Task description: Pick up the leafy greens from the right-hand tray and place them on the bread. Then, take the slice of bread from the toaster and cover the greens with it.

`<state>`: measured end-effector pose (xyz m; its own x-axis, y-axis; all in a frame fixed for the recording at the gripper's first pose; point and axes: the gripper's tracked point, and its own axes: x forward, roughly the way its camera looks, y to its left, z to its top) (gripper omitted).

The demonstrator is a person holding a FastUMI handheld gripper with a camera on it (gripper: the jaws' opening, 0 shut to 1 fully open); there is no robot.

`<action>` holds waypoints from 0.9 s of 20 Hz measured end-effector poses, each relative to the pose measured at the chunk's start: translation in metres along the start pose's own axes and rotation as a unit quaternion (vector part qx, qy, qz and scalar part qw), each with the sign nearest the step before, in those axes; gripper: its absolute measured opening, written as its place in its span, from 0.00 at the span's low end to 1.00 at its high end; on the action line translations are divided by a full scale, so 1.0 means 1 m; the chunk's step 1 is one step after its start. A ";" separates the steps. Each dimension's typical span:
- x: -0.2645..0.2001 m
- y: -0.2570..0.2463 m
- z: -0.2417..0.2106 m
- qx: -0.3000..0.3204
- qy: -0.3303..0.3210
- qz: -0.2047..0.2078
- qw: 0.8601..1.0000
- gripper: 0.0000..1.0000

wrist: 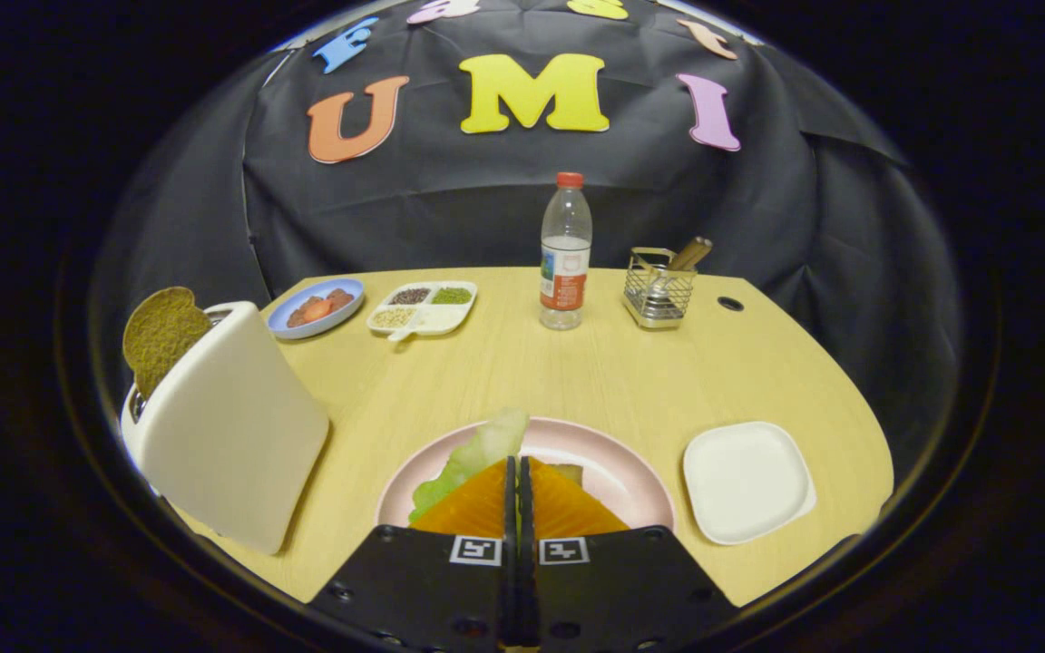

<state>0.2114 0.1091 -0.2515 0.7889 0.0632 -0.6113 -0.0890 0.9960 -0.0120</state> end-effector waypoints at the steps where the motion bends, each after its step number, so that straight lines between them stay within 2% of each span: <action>1: 0.002 -0.003 0.003 -0.001 -0.005 -0.005 1.000 0.01; 3: 0.001 -0.011 0.007 0.000 -0.019 -0.026 0.999 0.03; 7: -0.008 -0.018 0.009 0.007 -0.037 -0.039 0.999 0.09; 10: -0.024 -0.018 0.013 0.019 -0.061 -0.034 0.997 0.38; 11: -0.032 -0.018 0.014 0.018 -0.072 -0.039 0.997 0.43; 14: -0.061 -0.021 0.024 0.001 -0.109 -0.071 0.991 0.96; 18: -0.113 -0.002 0.043 -0.001 -0.167 -0.074 0.983 0.96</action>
<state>0.1485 0.1023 -0.1479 0.9488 -0.0649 -0.3093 0.0408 0.9957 -0.0836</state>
